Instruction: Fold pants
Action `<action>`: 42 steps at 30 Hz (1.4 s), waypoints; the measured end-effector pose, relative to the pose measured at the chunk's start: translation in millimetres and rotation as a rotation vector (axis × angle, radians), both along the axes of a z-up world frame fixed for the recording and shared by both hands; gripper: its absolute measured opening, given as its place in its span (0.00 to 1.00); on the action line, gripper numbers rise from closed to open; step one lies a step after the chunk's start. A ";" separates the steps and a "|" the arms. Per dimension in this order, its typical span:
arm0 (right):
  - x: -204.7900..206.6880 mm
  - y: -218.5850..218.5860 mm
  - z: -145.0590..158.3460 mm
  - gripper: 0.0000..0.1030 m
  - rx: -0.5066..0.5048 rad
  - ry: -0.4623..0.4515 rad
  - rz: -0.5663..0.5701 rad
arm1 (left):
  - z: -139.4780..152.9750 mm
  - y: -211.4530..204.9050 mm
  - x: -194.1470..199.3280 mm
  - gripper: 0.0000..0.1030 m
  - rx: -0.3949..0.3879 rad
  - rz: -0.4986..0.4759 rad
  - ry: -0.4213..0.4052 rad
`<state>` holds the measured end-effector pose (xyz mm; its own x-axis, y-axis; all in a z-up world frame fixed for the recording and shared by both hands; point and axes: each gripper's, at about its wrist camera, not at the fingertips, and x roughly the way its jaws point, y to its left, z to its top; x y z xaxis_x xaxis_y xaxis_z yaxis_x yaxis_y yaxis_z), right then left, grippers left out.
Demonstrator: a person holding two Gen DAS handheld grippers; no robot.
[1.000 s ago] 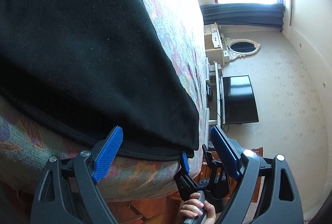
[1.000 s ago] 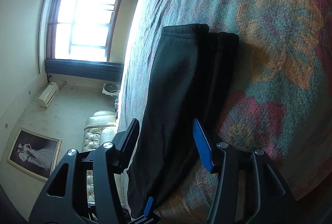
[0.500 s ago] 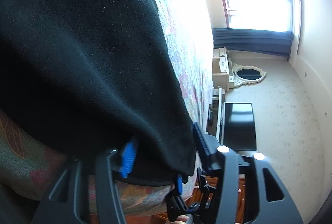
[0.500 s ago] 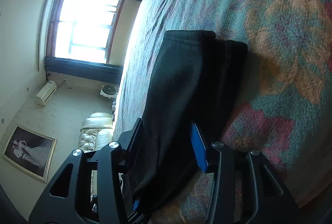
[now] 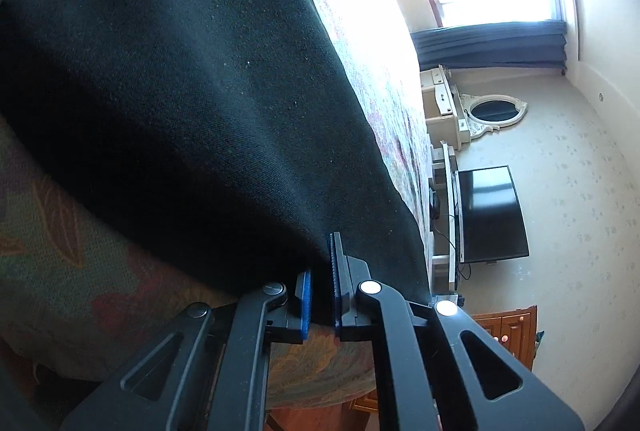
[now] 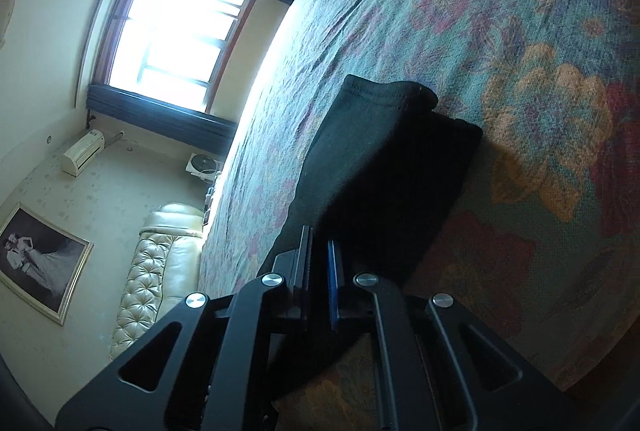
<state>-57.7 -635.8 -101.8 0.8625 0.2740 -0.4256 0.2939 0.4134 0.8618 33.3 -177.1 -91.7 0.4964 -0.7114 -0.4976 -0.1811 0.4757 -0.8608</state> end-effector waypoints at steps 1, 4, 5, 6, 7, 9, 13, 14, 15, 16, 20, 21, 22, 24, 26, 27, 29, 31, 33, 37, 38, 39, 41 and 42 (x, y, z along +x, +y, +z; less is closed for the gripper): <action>-2.4 -1.1 -3.2 0.06 -0.002 0.011 0.001 | 0.1 0.6 -1.8 0.07 -0.002 -0.005 0.001; -9.1 -6.2 -25.0 0.06 0.037 0.060 -0.007 | -3.9 1.6 0.2 0.07 0.000 -0.012 0.017; -11.8 -9.0 -34.4 0.06 0.063 0.070 -0.015 | -5.2 0.9 0.4 0.07 -0.002 -0.012 0.020; -13.4 -10.8 -40.0 0.06 0.079 0.070 -0.019 | -5.5 0.1 -0.4 0.07 0.003 -0.014 0.016; -13.9 -11.2 -42.7 0.06 0.080 0.067 -0.019 | -5.8 -0.3 -2.1 0.08 0.012 -0.017 0.010; -14.0 -10.2 -41.6 0.06 0.061 0.069 -0.016 | -6.8 -0.5 -1.8 0.08 0.001 -0.014 0.015; -16.8 -12.9 -41.3 0.06 0.067 0.070 -0.022 | 0.5 -4.4 2.9 0.10 0.010 -0.041 0.009; -18.6 -14.4 -42.3 0.06 0.074 0.070 -0.026 | 2.4 -4.0 4.2 0.10 0.012 -0.054 0.007; -19.4 -15.4 -42.2 0.06 0.071 0.072 -0.026 | 2.8 1.0 1.7 0.10 0.011 -0.064 0.007; -20.8 -15.9 -41.9 0.06 0.065 0.076 -0.028 | 5.5 5.0 0.8 0.10 0.011 -0.068 0.008; -27.9 -18.2 -40.2 0.11 0.121 0.068 -0.023 | 15.8 37.6 -8.0 0.10 0.021 -0.046 -0.007; -30.8 -16.7 -39.6 0.13 0.139 0.064 -0.025 | 19.1 47.7 -9.8 0.10 0.039 -0.038 -0.022; -32.8 -13.7 -39.3 0.17 0.162 0.058 -0.014 | 23.2 56.6 -11.8 0.10 0.063 -0.024 -0.041; -32.0 2.2 -38.5 0.18 0.208 0.054 0.035 | 29.3 74.5 -13.0 0.16 0.085 0.008 -0.075; -21.8 29.8 -38.5 0.23 0.248 0.063 0.132 | 32.1 87.2 -12.7 0.34 0.100 0.039 -0.113; -15.5 47.5 -39.1 0.26 0.265 0.071 0.186 | 32.5 91.6 -11.1 0.37 0.113 0.056 -0.123; -3.0 79.6 -45.2 0.26 0.321 0.080 0.279 | 27.3 97.3 -6.1 0.37 0.104 0.071 -0.107; 9.0 106.5 -51.5 0.26 0.370 0.094 0.347 | 20.5 97.4 -2.9 0.37 0.097 0.068 -0.083; 20.4 128.1 -58.5 0.27 0.413 0.111 0.384 | 18.3 95.2 -2.3 0.37 0.086 0.061 -0.083; 37.8 155.7 -65.5 0.27 0.423 0.135 0.406 | 14.3 96.1 -4.1 0.37 0.061 0.059 -0.083; 40.0 158.2 -64.4 0.27 0.405 0.136 0.410 | 11.7 98.2 -4.6 0.37 0.050 0.058 -0.080; 41.5 160.7 -62.8 0.26 0.389 0.141 0.408 | 10.4 99.7 -4.6 0.37 0.044 0.056 -0.079; 45.4 166.8 -54.9 0.05 0.324 0.138 0.428 | 11.1 99.9 -5.2 0.37 0.046 0.046 -0.085; 44.5 169.4 -49.3 0.06 0.277 0.135 0.432 | 12.7 98.2 -5.4 0.37 0.055 0.036 -0.091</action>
